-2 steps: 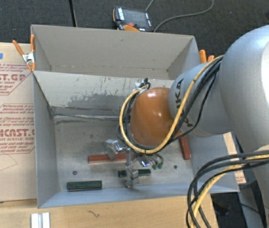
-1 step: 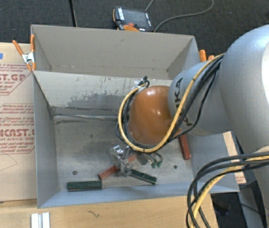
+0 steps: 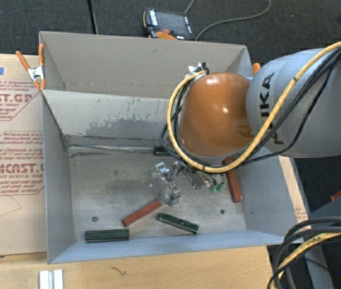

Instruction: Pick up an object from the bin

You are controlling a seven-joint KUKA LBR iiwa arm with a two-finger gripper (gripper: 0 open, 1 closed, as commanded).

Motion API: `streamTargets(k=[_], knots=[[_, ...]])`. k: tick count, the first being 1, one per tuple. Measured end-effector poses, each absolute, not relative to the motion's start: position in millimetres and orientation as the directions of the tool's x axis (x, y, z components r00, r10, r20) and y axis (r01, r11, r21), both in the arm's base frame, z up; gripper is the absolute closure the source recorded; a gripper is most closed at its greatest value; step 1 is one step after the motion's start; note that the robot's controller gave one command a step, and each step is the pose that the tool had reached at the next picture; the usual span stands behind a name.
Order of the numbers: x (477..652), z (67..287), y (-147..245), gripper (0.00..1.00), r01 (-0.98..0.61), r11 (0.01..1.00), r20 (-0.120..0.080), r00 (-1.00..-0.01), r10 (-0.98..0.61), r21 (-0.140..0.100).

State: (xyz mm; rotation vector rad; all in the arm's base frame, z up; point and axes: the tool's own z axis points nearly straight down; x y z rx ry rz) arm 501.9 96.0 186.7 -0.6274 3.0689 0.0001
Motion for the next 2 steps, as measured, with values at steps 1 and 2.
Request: streamTargets(k=[1,2], knots=[[500.2,182,96,0.00,-0.393,0.920,-0.002,-0.920,-0.393,0.001],[498.9,66,81,0.00,-0.318,0.948,0.005,-0.948,-0.318,0.002]])
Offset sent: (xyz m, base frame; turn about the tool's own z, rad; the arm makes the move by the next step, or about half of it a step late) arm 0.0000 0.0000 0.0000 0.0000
